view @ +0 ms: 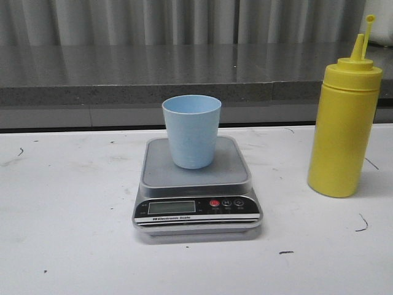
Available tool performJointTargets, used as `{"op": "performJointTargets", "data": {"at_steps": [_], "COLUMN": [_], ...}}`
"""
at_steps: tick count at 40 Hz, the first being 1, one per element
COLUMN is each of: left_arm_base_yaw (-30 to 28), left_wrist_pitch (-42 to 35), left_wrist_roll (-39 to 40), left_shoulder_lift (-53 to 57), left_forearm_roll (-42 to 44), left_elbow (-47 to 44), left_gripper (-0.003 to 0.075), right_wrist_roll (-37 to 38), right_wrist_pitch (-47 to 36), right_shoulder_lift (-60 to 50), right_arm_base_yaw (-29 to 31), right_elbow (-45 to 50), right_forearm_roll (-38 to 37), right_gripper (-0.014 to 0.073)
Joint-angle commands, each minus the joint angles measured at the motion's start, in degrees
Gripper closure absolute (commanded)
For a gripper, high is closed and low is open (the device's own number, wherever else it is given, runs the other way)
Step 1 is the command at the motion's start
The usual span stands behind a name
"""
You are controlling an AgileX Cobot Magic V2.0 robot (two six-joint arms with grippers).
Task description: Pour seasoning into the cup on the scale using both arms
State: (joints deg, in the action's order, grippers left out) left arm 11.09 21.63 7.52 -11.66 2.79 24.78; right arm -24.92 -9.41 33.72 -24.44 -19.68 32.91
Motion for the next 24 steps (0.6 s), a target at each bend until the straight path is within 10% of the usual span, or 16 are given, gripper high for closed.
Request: {"op": "performJointTargets", "data": {"at_steps": [1,24], "left_arm_base_yaw": [-0.1,-0.1], "left_wrist_pitch": [-4.9,-4.9], "left_wrist_roll": [0.4,0.4], "left_shoulder_lift": [-0.6,-0.6], "left_forearm_roll": [-0.3,-0.3], "left_elbow": [1.5,1.5], "left_gripper": [0.0740,0.0740], "right_wrist_roll": [-0.7,-0.7], "right_wrist_pitch": [-2.1,-1.4], "right_shoulder_lift": [-2.7,-5.2], "right_arm_base_yaw": [0.1,0.1], "right_elbow": [-1.3,-1.3], "right_forearm_roll": [-0.9,-0.8], "right_gripper": [0.0657,0.0657]}}
